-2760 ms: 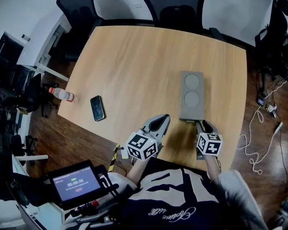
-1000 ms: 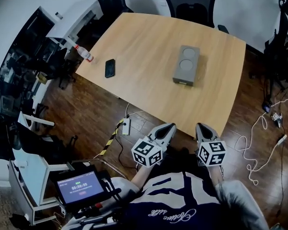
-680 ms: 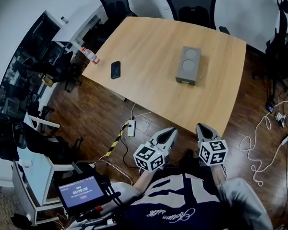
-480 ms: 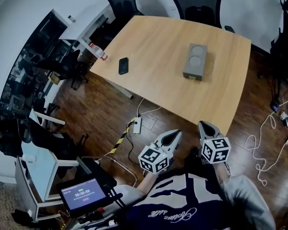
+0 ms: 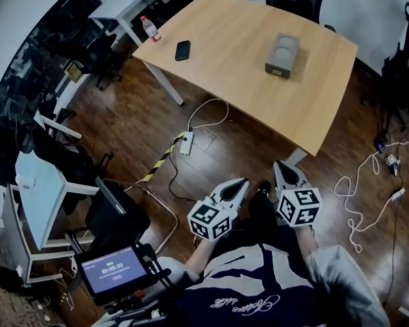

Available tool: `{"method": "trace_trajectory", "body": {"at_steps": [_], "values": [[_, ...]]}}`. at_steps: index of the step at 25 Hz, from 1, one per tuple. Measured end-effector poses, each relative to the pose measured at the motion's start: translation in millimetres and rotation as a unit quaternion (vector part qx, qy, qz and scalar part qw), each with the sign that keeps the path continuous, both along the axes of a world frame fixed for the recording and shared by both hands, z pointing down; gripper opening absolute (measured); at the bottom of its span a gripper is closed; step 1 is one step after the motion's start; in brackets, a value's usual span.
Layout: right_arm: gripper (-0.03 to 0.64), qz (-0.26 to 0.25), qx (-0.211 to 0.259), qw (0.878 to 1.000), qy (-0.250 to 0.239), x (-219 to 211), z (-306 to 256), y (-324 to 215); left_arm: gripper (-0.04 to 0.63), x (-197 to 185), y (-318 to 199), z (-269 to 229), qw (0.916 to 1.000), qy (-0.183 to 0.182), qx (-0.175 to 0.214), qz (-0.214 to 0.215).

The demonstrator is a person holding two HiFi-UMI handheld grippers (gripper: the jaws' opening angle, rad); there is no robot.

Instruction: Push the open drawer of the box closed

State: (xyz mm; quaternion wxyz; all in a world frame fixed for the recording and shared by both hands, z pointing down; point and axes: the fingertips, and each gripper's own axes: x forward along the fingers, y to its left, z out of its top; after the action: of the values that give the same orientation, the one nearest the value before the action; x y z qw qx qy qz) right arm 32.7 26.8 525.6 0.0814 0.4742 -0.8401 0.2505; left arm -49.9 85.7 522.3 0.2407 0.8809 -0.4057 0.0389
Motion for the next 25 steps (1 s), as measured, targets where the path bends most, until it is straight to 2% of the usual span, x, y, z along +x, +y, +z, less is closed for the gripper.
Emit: {"method": "trace_trajectory", "body": {"at_steps": [8,12,17,25], "values": [[-0.002,0.018,0.016,0.999,0.026,16.2,-12.5,74.7,0.002,21.7,47.8,-22.9,0.9989,0.034,0.032,0.008],[-0.002,0.031,0.016,0.999,0.03,29.3,-13.9,97.4,0.002,35.5,58.3,-23.0,0.9986,0.037,0.03,0.025],[-0.002,0.034,0.017,0.999,0.031,40.4,-13.7,108.0,0.002,53.8,61.7,-22.7,0.998,0.034,0.027,0.046],[-0.002,0.017,0.025,0.999,0.032,55.7,-12.0,107.2,0.002,78.1,52.3,-27.5,0.9976,0.036,0.036,0.047]]}}
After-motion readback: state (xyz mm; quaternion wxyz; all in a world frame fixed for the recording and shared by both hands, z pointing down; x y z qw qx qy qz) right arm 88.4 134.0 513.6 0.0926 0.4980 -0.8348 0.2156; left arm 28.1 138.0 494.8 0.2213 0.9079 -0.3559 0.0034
